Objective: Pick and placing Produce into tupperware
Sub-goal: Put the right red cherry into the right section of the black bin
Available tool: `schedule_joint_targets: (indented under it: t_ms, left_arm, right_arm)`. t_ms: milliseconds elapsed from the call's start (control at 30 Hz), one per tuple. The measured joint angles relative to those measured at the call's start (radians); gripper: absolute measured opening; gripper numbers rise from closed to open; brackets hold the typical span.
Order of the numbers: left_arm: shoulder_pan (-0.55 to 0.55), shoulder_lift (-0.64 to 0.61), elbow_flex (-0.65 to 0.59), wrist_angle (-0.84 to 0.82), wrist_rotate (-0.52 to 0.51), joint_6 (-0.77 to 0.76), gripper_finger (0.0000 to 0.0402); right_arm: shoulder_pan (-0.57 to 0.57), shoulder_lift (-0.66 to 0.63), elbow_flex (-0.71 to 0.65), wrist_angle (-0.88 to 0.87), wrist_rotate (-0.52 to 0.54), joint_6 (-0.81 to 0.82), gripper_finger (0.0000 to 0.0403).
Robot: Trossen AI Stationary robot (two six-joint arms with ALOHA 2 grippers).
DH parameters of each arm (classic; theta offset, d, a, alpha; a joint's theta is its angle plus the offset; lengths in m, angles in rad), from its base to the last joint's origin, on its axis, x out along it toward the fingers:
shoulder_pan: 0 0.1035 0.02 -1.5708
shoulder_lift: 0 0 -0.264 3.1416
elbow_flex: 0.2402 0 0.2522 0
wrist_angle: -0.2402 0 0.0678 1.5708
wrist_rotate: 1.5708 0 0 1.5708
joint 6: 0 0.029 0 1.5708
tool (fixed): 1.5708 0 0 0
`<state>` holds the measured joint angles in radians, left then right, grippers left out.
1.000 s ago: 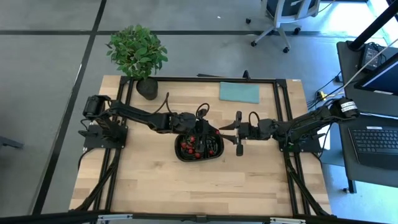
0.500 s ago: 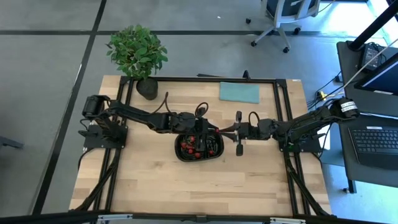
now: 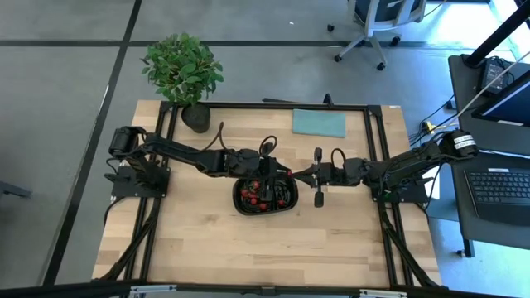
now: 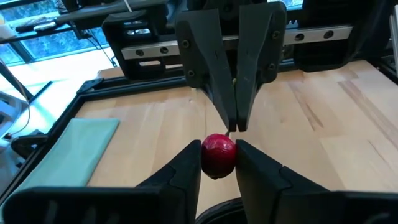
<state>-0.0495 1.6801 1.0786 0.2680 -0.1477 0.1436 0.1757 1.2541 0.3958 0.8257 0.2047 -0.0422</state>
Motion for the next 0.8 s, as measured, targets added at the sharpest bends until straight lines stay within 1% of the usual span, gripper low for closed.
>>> schedule_joint_targets:
  t_ms: [100, 267, 333, 433, 567, 667, 800]
  left_arm:
    - [-0.006, 0.0, 0.0, -0.002, -0.001, 0.0, 0.0089]
    - [-0.011, 0.0, 0.0, -0.011, -0.005, 0.018, 0.0087]
    - [-0.012, 0.0, 0.0, -0.018, -0.006, 0.016, 0.0092]
    - [-0.014, 0.0, 0.001, -0.049, 0.001, 0.008, 0.0113]
    - [-0.015, 0.0, 0.001, -0.125, 0.009, -0.012, 0.016]
    - [-0.014, 0.0, 0.001, -0.188, 0.004, -0.058, 0.019]
    - [-0.014, 0.0, 0.001, -0.291, 0.003, -0.1, 0.0206]
  right_arm:
    - [0.0, 0.0, 0.0, -0.019, 0.0, 0.007, 0.0003]
    - [0.001, 0.0, 0.0, -0.066, 0.032, 0.031, 0.0002]
    - [0.001, 0.0, 0.0, -0.077, 0.035, 0.038, 0.0002]
    - [0.0, 0.001, -0.001, -0.096, 0.038, 0.039, 0.0002]
    - [0.0, 0.001, -0.001, -0.111, 0.039, 0.062, 0.0001]
    - [0.0, 0.001, -0.001, -0.126, 0.039, 0.078, 0.0001]
    - [0.0, 0.018, -0.001, -0.146, 0.039, 0.115, 0.0001]
